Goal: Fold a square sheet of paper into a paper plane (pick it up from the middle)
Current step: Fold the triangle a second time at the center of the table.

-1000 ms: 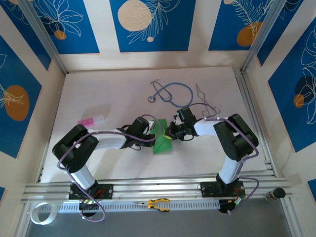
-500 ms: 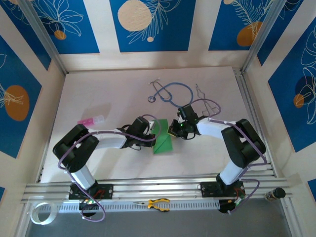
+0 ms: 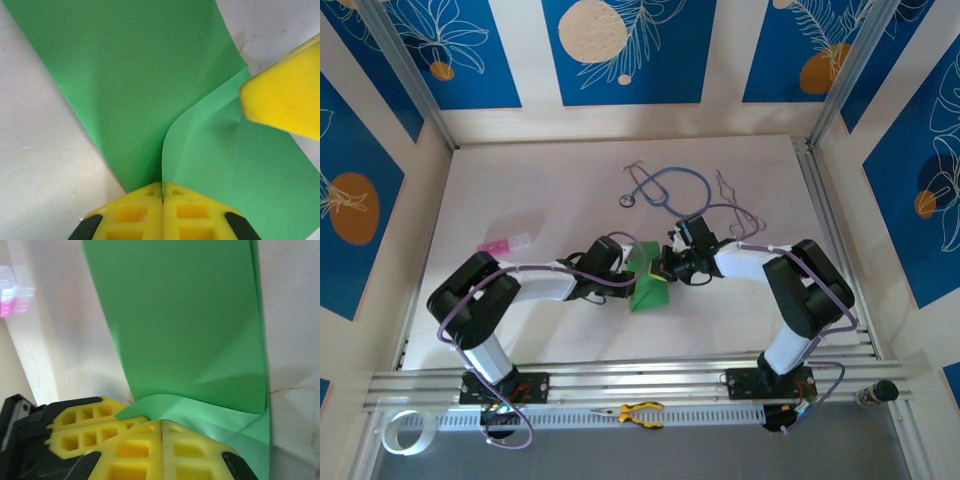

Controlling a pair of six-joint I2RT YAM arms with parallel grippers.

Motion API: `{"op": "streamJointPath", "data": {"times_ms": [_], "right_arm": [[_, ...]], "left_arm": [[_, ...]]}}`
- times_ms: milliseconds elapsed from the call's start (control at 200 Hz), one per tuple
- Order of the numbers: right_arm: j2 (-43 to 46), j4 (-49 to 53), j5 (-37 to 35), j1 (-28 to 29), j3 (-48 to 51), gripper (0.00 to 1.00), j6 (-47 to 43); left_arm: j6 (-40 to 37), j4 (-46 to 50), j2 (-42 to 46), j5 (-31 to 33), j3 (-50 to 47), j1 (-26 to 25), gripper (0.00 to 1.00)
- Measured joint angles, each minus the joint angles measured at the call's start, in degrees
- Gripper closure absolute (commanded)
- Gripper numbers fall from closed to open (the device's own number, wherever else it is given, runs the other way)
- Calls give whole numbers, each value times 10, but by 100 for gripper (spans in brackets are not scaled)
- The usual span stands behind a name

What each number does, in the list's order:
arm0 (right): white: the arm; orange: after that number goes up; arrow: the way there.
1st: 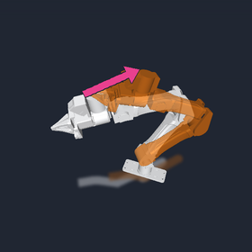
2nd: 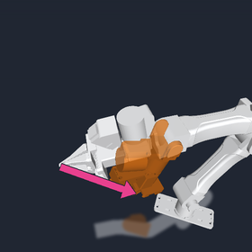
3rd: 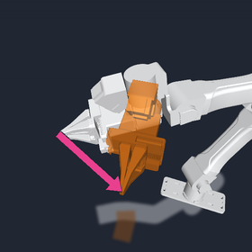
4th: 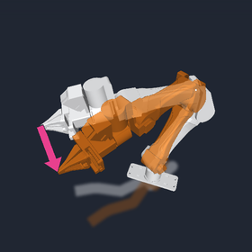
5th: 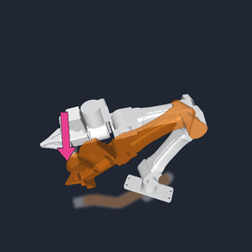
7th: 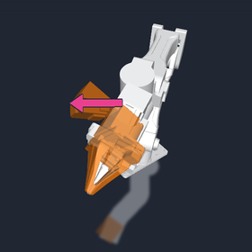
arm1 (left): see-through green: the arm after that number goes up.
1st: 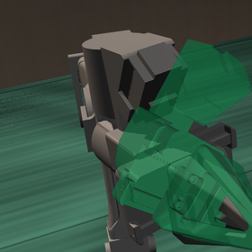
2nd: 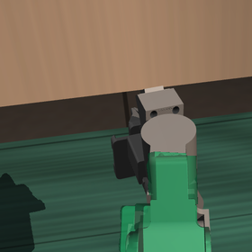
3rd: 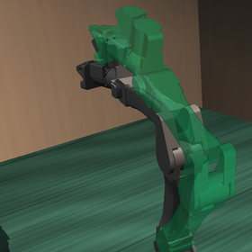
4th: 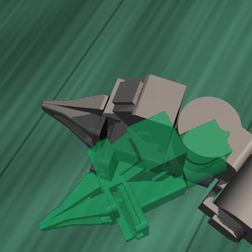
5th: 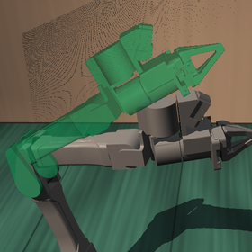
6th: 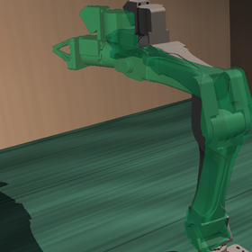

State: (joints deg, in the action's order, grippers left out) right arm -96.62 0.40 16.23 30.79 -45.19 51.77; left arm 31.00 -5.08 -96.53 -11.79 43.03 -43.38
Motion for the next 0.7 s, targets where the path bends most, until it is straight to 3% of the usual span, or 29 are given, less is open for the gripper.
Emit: {"op": "streamJointPath", "data": {"times_ms": [320,440,555,700], "right_arm": [[-29,-23,-6,2,18,100,-2],[-28,-46,0,-1,29,100,-2],[-28,-53,1,-1,32,100,-2],[-28,-56,3,-1,33,100,0]], "left_arm": [[1,7,0,-2,3,0,100],[4,25,0,-2,13,0,81],[13,56,7,-1,29,0,69],[28,96,40,7,49,0,66]]}}
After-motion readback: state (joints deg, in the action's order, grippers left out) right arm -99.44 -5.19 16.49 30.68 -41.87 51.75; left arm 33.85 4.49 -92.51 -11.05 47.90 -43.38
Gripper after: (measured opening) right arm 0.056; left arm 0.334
